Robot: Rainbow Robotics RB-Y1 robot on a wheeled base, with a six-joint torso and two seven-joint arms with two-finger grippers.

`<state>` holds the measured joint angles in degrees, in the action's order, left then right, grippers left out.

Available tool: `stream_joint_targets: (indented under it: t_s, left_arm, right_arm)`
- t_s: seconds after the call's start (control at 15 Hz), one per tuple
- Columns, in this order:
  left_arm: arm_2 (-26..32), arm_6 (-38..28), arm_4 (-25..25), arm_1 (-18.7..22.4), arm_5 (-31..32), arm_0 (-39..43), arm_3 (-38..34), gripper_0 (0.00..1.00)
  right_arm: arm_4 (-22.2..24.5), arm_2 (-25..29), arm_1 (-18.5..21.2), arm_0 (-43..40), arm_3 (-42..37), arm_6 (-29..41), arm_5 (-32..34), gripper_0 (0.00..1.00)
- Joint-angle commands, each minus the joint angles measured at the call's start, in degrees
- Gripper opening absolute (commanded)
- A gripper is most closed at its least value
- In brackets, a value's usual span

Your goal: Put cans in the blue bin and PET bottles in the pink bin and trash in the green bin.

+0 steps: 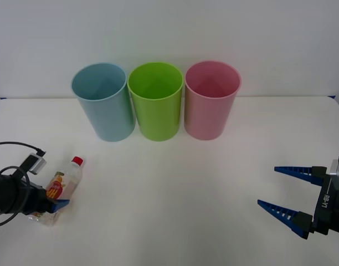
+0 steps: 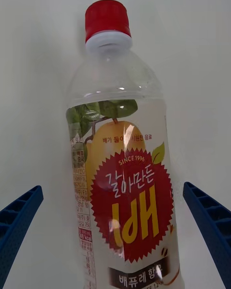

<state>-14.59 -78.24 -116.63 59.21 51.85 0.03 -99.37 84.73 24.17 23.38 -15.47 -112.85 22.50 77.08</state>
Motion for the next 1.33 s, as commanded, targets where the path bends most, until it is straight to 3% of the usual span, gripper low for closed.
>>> stream_joint_targets:
  t_s: [0.07,0.27,0.33,0.4,1.0,1.33]
  left_arm:
    - [-0.35,0.02,-1.05,-2.7,0.0,-1.52,2.6,1.0]
    - [-0.35,0.11,-4.39,-5.34,0.0,-2.58,4.8,1.0]
    - [-0.35,0.9,-4.74,-5.78,0.0,-3.02,5.24,0.56]
    - [-0.35,0.9,-4.83,-5.78,0.0,-3.02,5.41,0.0]
    - [-0.44,4.5,-2.46,-5.43,-2.9,-1.44,4.97,0.0]
    - [-0.44,15.49,16.0,0.29,-12.48,2.34,-1.79,0.0]
  right_arm:
    - [0.0,0.0,0.0,0.0,0.0,0.0,0.0,1.0]
    - [0.0,0.0,0.0,0.0,0.0,0.0,0.0,1.0]
    - [0.0,0.0,0.0,0.0,0.0,0.0,0.0,1.0]
    - [0.0,0.0,0.0,0.0,0.0,0.0,0.0,1.0]
    - [0.0,0.0,0.0,0.0,0.0,0.0,0.0,1.0]
    - [0.0,0.0,0.0,0.0,0.0,0.0,0.0,1.0]
